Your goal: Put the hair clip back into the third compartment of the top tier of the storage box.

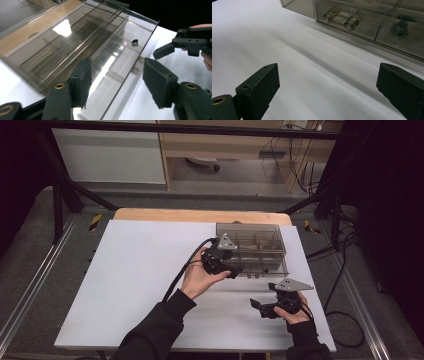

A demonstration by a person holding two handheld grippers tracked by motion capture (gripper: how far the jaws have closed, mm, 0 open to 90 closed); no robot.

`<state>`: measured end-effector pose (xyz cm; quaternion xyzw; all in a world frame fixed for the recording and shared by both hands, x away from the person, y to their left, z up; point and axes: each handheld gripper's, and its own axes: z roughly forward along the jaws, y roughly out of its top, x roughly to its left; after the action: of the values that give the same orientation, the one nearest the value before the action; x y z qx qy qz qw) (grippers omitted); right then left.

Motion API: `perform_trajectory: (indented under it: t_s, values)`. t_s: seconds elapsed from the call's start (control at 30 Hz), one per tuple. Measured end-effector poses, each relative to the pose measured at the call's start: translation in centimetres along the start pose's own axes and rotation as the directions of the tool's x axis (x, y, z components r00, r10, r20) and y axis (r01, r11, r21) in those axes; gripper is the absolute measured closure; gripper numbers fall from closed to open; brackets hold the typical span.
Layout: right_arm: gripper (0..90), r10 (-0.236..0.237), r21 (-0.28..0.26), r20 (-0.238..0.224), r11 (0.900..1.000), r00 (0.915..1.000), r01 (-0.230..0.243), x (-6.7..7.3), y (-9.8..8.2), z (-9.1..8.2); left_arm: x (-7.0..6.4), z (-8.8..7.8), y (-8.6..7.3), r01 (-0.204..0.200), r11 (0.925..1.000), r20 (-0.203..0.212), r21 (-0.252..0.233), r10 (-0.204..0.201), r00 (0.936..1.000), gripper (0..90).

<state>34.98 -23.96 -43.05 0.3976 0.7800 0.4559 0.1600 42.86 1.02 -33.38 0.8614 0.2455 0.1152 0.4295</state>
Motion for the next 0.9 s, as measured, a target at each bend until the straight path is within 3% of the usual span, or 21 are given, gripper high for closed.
perform_trajectory:
  t_s: [0.27,0.43,0.63,0.9]
  values:
    - [5.3,0.001,0.006,0.002,1.0,1.0,-0.001,0.0,-0.1,0.1,1.0,-1.7,-2.0,-0.005,1.0,-0.054,0.005,0.005,0.9986,26.1]
    - [5.2,-0.002,0.009,0.003,1.0,1.0,0.002,0.0,-0.1,0.2,1.6,-2.7,-3.1,-0.005,0.9998,-0.088,0.021,0.006,0.9961,22.5]
    - [5.2,0.0,0.012,0.004,1.0,1.0,0.0,0.1,-0.1,0.2,2.0,-3.9,-4.0,0.019,0.9998,-0.078,0.005,-0.018,0.9968,17.5]
    - [5.1,-0.003,0.015,0.007,1.0,1.0,0.003,0.0,-0.1,0.3,2.4,-5.6,-5.5,0.018,0.9997,-0.103,-0.015,-0.02,0.9945,12.5]
